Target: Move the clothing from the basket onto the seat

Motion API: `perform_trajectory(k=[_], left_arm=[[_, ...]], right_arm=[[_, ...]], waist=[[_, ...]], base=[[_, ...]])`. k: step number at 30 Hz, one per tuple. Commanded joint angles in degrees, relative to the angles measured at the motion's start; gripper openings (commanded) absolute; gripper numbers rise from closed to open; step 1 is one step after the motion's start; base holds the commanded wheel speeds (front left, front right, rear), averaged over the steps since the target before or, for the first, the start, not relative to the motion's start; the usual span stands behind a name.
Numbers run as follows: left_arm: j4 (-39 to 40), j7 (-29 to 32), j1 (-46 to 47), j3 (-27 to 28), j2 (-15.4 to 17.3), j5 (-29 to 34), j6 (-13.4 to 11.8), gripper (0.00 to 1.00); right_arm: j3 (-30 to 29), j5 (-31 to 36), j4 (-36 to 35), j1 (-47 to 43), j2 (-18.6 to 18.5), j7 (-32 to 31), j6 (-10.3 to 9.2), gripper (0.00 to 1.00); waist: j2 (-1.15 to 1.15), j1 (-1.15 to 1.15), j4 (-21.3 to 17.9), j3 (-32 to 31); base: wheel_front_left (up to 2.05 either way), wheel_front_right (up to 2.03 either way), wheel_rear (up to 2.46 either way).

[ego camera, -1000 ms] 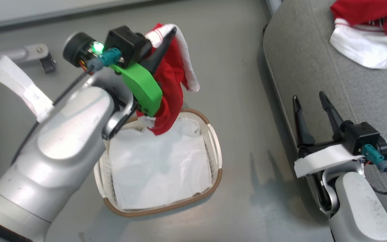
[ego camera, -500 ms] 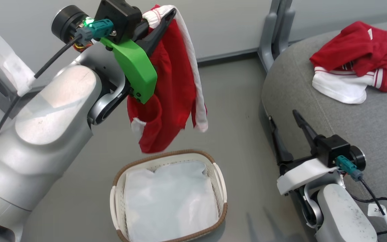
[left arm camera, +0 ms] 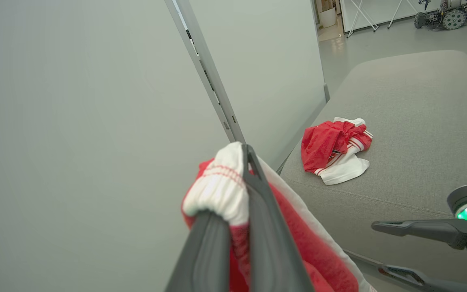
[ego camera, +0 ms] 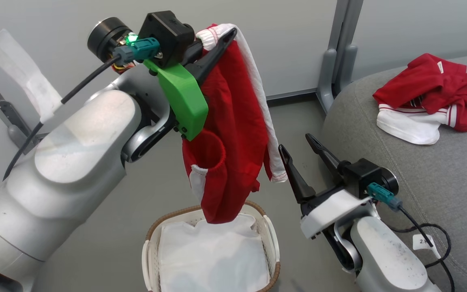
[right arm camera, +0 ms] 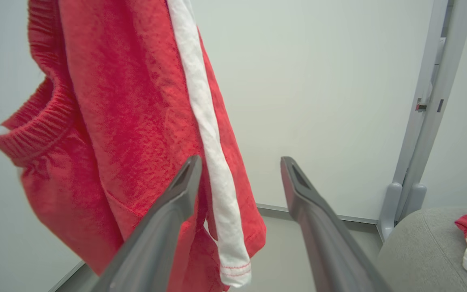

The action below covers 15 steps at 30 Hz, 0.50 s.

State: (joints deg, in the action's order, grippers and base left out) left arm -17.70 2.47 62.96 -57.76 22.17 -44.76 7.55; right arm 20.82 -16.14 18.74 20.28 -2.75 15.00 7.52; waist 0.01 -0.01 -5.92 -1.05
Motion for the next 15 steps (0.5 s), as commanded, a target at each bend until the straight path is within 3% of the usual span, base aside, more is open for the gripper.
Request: perform_trajectory(k=[1, 7, 15], left_arm=[[0.74, 0.11, 1.31, -0.63, -0.42, -0.16, -0.15, 0.00], [3.01, 0.27, 2.28, -2.28, -1.08, -0.42, -0.15, 0.00], [4.55, -0.37, 3.19, -3.96, -2.56, -0.89, -0.15, 0.00]], right_arm=[[0.70, 0.73, 1.07, 1.71, -0.25, 0.28, -0.07, 1.00], [3.92, 2.82, 7.95, 8.06, -0.22, 0.28, -0.06, 1.00], [12.95, -0.85, 15.67, 14.02, -0.23, 0.28, -0.06, 1.00]], waist=[[-0.01, 0.01, 0.54, -0.28], [-0.01, 0.01, 2.06, -0.64], [-0.01, 0.01, 4.42, -1.06]], base=[[0.00, 0.00, 0.00], [0.00, 0.00, 0.00], [0.00, 0.00, 0.00]])
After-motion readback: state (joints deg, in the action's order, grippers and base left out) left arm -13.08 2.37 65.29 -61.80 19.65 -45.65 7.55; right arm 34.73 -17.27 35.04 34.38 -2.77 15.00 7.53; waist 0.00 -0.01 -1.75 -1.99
